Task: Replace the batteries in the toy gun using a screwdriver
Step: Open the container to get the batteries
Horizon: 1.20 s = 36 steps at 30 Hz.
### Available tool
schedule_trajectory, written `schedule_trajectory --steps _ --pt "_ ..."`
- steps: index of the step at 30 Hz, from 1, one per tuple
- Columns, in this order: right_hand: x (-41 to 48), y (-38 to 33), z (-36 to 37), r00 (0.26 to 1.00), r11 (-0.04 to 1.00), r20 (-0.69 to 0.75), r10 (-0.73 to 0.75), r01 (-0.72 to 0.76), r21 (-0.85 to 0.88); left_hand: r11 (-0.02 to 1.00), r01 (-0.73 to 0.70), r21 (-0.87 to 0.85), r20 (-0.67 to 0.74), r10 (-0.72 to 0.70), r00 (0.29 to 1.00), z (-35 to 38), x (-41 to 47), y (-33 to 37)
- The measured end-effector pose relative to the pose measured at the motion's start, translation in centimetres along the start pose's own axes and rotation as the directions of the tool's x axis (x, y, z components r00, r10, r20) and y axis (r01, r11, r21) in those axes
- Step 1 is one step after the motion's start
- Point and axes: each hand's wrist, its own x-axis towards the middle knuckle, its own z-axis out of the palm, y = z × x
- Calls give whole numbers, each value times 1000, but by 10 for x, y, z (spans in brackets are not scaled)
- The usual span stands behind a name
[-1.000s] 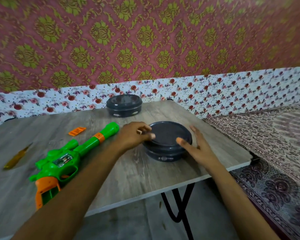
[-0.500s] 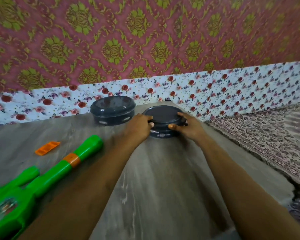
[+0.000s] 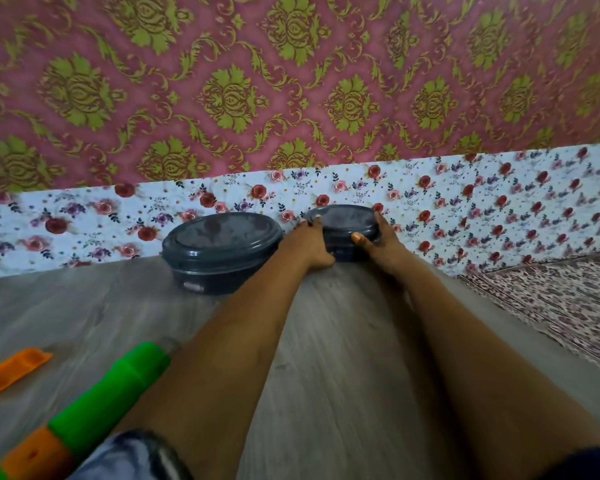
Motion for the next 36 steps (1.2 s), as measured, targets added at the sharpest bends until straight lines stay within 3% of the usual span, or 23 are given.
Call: schedule_trajectory --steps 6,9,12,14,16,20,24,28,32,36 --pt "29 43 15 1000 999 13 7 -6 -43 997 -40 61 109 33 993 -17 -6 1" --pt "-19 -6 6 999 997 -22 40 -41 -62 999 -25 29 -52 27 998 -37 -29 -15" --pt "-44 -16 2 993 984 -20 117 -119 -135 989 125 74 -180 -110 977 -59 -54 -51" --pt "-59 -19 0 989 972 1 149 -146 -184 965 225 134 -78 -216 973 -64 -68 -75" --pt "-78 -22 -3 983 961 18 180 -172 -217 958 239 156 7 -243 970 -60 -85 -80" --pt "-119 -25 -14 974 954 61 220 -201 -222 967 178 180 -44 -173 984 -55 -122 -47" --pt "-174 -37 -27 963 955 86 256 -238 -176 972 139 190 57 -152 987 -61 -157 -1" --pt "-252 -57 -48 961 966 120 249 -237 -104 978 59 199 51 -70 996 -68 -206 53" --pt "-342 -80 -69 972 985 157 174 -174 -17 997 1 74 53 -5 999 -79 -257 99" --pt "-400 -87 -79 989 996 117 86 -80 -48 995 -60 75 30 58 998 -91 -304 132"
